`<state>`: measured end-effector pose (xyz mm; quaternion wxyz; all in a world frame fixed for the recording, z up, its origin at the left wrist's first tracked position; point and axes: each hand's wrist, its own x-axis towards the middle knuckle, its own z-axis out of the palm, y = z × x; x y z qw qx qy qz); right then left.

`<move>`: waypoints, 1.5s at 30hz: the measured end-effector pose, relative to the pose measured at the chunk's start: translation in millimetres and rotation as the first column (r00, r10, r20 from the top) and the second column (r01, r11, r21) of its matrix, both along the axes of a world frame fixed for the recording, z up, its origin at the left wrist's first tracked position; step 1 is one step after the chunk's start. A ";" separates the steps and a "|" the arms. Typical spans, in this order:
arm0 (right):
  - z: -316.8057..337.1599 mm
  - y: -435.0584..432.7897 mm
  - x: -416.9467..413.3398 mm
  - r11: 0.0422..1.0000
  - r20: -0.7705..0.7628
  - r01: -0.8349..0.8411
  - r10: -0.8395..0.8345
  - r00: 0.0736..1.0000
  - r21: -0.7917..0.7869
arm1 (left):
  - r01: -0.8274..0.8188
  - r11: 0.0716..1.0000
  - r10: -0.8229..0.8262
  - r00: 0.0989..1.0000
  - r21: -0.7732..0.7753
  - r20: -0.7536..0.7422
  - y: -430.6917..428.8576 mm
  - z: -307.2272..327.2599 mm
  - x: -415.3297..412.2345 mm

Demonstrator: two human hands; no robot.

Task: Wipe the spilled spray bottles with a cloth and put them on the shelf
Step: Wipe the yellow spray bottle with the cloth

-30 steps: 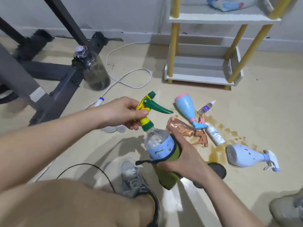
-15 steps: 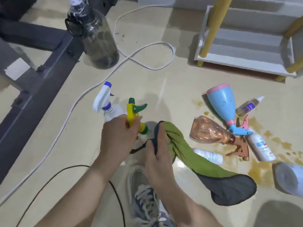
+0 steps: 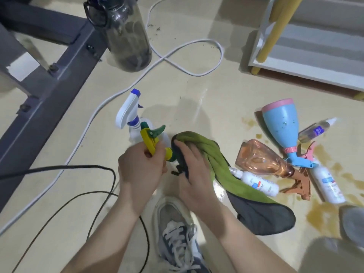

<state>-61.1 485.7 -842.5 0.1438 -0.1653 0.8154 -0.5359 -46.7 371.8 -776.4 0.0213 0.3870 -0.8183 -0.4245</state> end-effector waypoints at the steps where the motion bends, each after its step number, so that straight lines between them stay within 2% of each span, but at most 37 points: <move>1: -10.4 5.7 -10.6 1.000 -0.014 -0.023 0.023 1.000 0.000 | -0.004 1.000 0.004 1.000 0.008 0.000 -2.4 -1.5 2.3; 3: -22.2 21.3 -36.6 0.997 0.151 -0.074 0.073 0.986 0.004 | 0.013 1.000 -0.013 1.000 0.000 -0.002 -8.0 -6.2 6.4; 5: -31.7 39.1 -56.7 0.968 0.336 -0.205 0.147 0.930 0.143 | 0.074 0.997 -0.074 0.997 -0.036 -0.003 -9.1 -7.1 4.7; 7: -37.9 49.3 -66.4 0.910 0.414 -0.333 0.212 0.885 0.247 | 0.183 0.978 -0.183 0.983 -0.102 0.012 -4.1 -4.4 -0.8; 8: -34.4 49.2 -67.5 0.914 0.425 -0.310 0.178 0.888 0.264 | 0.232 0.961 -0.231 0.973 -0.152 0.021 -0.1 -2.2 -3.9; 10: -24.9 43.4 -59.5 0.967 0.447 -0.162 0.057 0.892 0.199 | 0.259 0.938 -0.264 0.964 -0.231 0.009 6.2 0.6 -10.4; 12: -4.4 31.2 -39.6 0.997 0.422 -0.035 0.000 0.906 0.075 | 0.231 0.933 -0.242 0.970 -0.274 -0.006 8.0 -3.0 -15.8; 13: 6.0 25.6 -27.2 0.999 0.371 -0.029 0.021 0.928 0.017 | 0.220 0.934 -0.231 0.973 -0.281 -0.007 9.9 -5.4 -17.7; 15: 18.1 20.9 -6.1 0.995 0.219 -0.105 0.102 0.970 0.001 | 0.221 0.940 -0.241 0.970 -0.261 -0.045 17.0 -8.3 -20.5; 18: 15.8 29.5 -3.2 0.970 0.024 -0.132 0.130 0.991 0.205 | 0.281 0.916 -0.288 0.958 -0.286 0.018 24.3 -5.1 -24.0; 20: 11.3 39.4 -11.7 0.955 0.086 -0.129 0.109 0.990 0.267 | 0.304 0.907 -0.293 0.953 -0.291 0.081 24.5 -4.1 -27.2; 23: 0.5 48.8 -23.4 0.985 0.331 -0.081 0.026 0.943 0.153 | 0.287 0.934 -0.278 0.958 -0.214 0.069 27.1 -2.5 -31.8; 25: 1.4 45.7 -21.9 0.993 0.384 0.020 -0.062 0.921 0.114 | 0.245 0.954 -0.242 0.970 -0.172 0.038 29.9 -3.2 -32.0; 27: 5.3 34.4 -16.1 0.992 0.330 0.093 -0.118 0.936 0.089 | 0.146 0.978 -0.151 0.988 -0.151 -0.022 28.1 -2.9 -29.2; 30: 8.9 17.2 0.4 0.997 0.150 -0.019 0.008 0.989 0.072 | 0.043 0.991 -0.052 0.997 -0.125 -0.065 21.5 -0.9 -27.8; 32: -1.3 20.0 0.6 0.983 0.012 -0.088 0.087 0.996 0.162 | 0.025 0.993 -0.029 0.999 -0.116 -0.040 18.7 -3.0 -25.8; 33: -11.4 24.8 -4.9 0.975 -0.050 -0.080 0.093 0.994 0.209 | 0.004 0.997 -0.006 0.999 -0.076 -0.034 15.9 -3.9 -25.2; 34: -20.9 29.1 -15.3 0.974 -0.051 -0.061 0.074 0.996 0.219 | -0.027 1.000 0.027 0.999 -0.001 -0.035 12.3 -5.6 -24.3; 37: -45.9 37.0 -46.0 0.983 0.214 -0.010 -0.030 0.976 0.183 | -0.088 0.959 0.101 0.994 0.271 -0.036 -1.6 -6.0 -18.7; 39: -54.7 43.9 -55.1 0.977 0.274 -0.057 -0.002 0.962 0.205 | -0.045 0.911 0.056 0.998 0.410 -0.016 -9.9 2.8 -15.9; 40: -52.9 46.0 -57.6 0.974 0.276 -0.083 0.021 0.961 0.212 | 0.009 0.921 -0.010 1.000 0.389 0.001 -11.3 7.4 -14.3; 41: -45.7 46.6 -59.7 0.968 0.277 -0.103 0.037 0.960 0.227 | 0.084 0.959 -0.095 0.995 0.272 0.030 -11.9 12.4 -13.2; 42: -39.9 47.7 -62.2 0.962 0.283 -0.119 0.045 0.958 0.247 | 0.148 0.986 -0.154 0.985 0.078 0.079 -13.9 14.9 -11.2; 44: -34.5 48.9 -63.4 0.962 0.315 -0.114 0.031 0.949 0.250 | 0.196 0.936 -0.180 0.980 -0.293 0.079 -19.6 21.2 -7.4; 45: -32.3 48.2 -62.4 0.965 0.313 -0.109 0.031 0.949 0.237 | 0.236 0.891 -0.254 0.967 -0.387 0.006 -25.0 22.5 -5.9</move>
